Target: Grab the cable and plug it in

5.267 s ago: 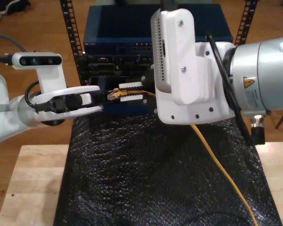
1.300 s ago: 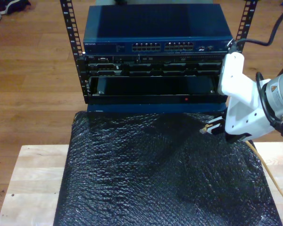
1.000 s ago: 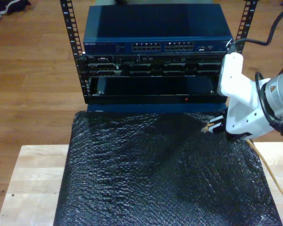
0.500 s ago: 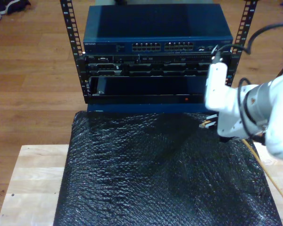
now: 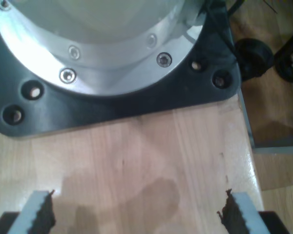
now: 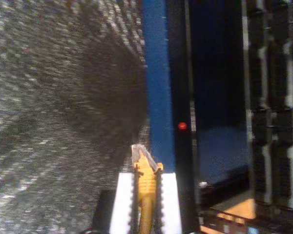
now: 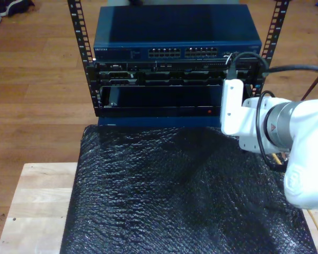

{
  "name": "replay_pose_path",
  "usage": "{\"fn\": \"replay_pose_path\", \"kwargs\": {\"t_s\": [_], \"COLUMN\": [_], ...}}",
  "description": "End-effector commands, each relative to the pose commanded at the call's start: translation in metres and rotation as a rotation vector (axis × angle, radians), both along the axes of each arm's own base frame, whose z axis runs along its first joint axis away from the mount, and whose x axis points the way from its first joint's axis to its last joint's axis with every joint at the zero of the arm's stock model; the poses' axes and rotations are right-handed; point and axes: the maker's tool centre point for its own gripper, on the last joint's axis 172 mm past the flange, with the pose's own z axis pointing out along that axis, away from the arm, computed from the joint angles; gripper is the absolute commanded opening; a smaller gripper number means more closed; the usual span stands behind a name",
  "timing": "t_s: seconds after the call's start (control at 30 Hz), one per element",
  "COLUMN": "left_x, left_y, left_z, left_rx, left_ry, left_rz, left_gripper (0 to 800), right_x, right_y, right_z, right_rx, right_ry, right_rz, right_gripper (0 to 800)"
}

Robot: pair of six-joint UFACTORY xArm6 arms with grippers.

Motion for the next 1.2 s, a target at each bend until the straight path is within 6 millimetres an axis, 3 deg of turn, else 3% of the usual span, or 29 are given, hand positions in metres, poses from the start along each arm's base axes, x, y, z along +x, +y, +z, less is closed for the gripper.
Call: {"fn": "replay_pose_path", "kwargs": {"t_s": [0.17, 0.37, 0.67, 1.03, 1.2], "left_x": [0.000, 0.000, 0.000, 0.000, 0.000], "left_y": [0.000, 0.000, 0.001, 0.000, 0.000], "left_z": [0.000, 0.000, 0.000, 0.000, 0.000], "left_rx": [0.000, 0.000, 0.002, -0.001, -0.001], "left_ry": [0.000, 0.000, 0.000, 0.000, 0.000], "left_rz": [0.000, 0.000, 0.000, 0.000, 0.000], "left_gripper": [800, 800, 800, 800, 800], "right_x": [0.018, 0.041, 0.062, 0.065, 0.061], "right_y": [-0.026, -0.041, -0.024, -0.028, -0.009], "right_z": [0.023, 0.018, 0.047, 0.042, 0.040], "right_rx": [0.000, -0.038, -0.112, -0.108, -0.101], "right_ry": [-0.085, -0.133, -0.311, -0.445, -0.446], "right_rz": [-0.059, -0.086, -0.005, -0.026, 0.009], "right_gripper": [0, 0, 0, 0, 0]}}
